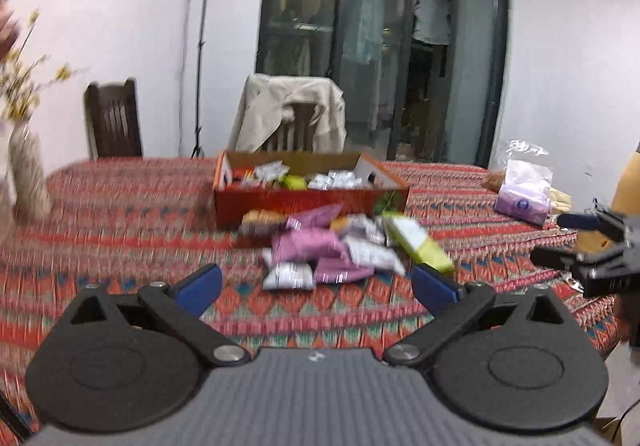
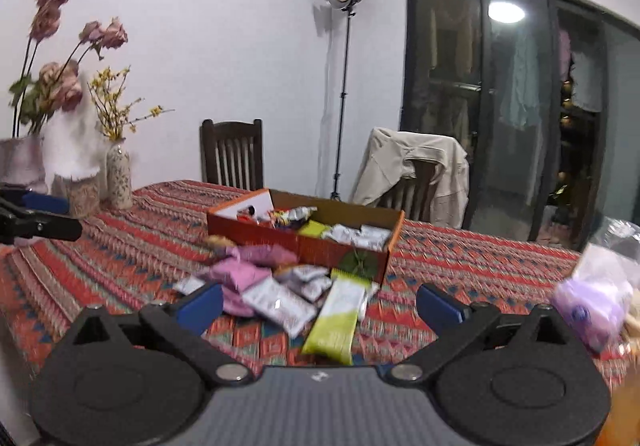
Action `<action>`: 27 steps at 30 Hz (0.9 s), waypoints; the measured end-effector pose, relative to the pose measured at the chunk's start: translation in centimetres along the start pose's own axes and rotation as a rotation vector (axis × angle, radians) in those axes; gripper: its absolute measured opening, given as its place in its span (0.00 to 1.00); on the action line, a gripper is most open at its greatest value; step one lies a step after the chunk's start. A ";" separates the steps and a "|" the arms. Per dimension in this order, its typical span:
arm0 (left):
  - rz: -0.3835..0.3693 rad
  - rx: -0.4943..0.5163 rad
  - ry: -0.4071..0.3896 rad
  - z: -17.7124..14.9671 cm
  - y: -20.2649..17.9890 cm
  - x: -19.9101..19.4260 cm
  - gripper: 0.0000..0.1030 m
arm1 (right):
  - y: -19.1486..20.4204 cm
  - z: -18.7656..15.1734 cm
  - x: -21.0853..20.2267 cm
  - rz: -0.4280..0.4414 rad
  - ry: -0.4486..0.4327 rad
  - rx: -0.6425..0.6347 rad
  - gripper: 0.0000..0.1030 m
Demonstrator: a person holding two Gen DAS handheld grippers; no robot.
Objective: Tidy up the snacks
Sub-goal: 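Move both tools back from the box to the snack pile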
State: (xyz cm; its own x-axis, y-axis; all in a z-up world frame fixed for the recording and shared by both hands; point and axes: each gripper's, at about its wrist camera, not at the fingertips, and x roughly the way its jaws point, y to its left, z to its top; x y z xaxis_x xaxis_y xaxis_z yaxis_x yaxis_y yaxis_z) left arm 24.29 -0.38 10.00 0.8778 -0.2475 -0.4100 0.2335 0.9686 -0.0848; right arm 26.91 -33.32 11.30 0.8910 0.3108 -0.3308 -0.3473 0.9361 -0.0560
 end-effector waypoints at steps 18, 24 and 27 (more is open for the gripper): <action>0.052 -0.058 0.098 -2.1 1.7 3.1 1.00 | 1.5 -6.5 0.8 -0.040 0.067 0.024 1.00; 0.052 -0.090 0.145 -1.5 2.7 7.1 1.00 | 1.0 -6.0 3.0 -0.004 0.065 0.018 1.00; 0.045 -0.063 0.149 -0.9 2.8 9.2 0.99 | 0.9 -5.5 4.7 -0.002 0.069 0.001 0.98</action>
State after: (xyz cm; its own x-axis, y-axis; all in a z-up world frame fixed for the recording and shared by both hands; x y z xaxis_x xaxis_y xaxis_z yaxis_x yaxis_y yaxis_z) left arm 32.67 0.06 5.17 0.8143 -0.2022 -0.5441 0.1644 0.9793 -0.1178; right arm 29.17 -31.92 4.57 0.8693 0.2971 -0.3949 -0.3456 0.9367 -0.0560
